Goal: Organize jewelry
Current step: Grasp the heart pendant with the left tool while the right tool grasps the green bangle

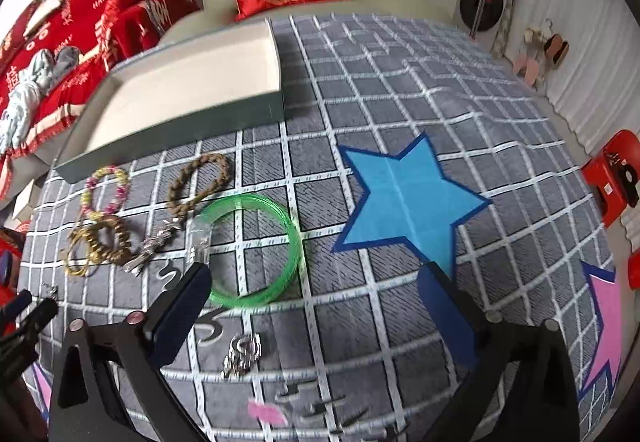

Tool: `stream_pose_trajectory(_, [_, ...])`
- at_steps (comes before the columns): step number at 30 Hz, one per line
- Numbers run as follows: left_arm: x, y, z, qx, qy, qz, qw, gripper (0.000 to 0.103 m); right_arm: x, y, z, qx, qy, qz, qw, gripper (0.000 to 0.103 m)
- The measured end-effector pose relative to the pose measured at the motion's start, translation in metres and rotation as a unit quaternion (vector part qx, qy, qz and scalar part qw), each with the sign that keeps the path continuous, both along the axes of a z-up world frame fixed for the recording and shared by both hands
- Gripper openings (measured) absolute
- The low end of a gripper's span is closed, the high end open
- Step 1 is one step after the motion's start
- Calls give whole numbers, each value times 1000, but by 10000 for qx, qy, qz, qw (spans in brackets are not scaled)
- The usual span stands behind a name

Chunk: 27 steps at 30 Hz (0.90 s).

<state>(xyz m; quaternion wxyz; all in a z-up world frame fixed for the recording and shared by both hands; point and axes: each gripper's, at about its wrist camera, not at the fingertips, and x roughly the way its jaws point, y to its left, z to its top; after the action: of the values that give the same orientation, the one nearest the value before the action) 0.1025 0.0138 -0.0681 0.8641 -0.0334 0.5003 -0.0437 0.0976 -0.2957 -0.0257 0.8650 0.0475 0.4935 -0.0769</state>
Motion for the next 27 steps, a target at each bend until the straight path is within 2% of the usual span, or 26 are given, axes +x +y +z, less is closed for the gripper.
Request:
stream_pose_trajectory(3, [3,-4,-2,73,-11,-51,10000,86,10,2,-12,40,228,49,9997,86])
stream_pose_trajectory(4, [2,-5,-2,70,-29,-67,9999,82,12,3,-15,57,292,65,9995,77])
stream_pose_trajectory(5, [2,-7,-1,106,-55,-105,9999,72,13,5,-17,44,343,71,9994,78])
stream_pose_trajectory(6, [2,-9,-1,159,-79,-166,9997,68,14,8,-17,-84,313,104,9994,74])
stream_pose_trajectory(7, [1,-12,0,133,-118,-244,9995,53,14,10,-16,-96,328,151,9993,71])
stream_pose_trajectory(8, [1,-13,1,91,-127,-311,9994,33,14,12,-15,-101,322,192,9992,68])
stream_pose_trajectory(9, [1,-16,2,127,-141,-390,9991,33,14,15,-14,-110,318,232,9992,60])
stream_pose_trajectory(11, [1,-17,2,70,-150,-449,9989,33,14,19,-13,-137,278,347,9989,37])
stream_pose_trajectory(12, [1,-16,2,-42,-141,-470,9988,33,13,21,-13,-150,264,385,9988,17])
stream_pose_trajectory(13, [1,-14,3,-153,-114,-470,9987,33,13,23,-12,-176,256,396,9987,10])
stream_pose_trajectory(19, [3,-1,17,-531,-115,-413,9977,33,8,14,-1,93,63,450,9989,8])
stream_pose_trajectory(27, [34,-3,69,-775,-480,-635,9938,33,19,7,43,442,-264,619,9968,8])
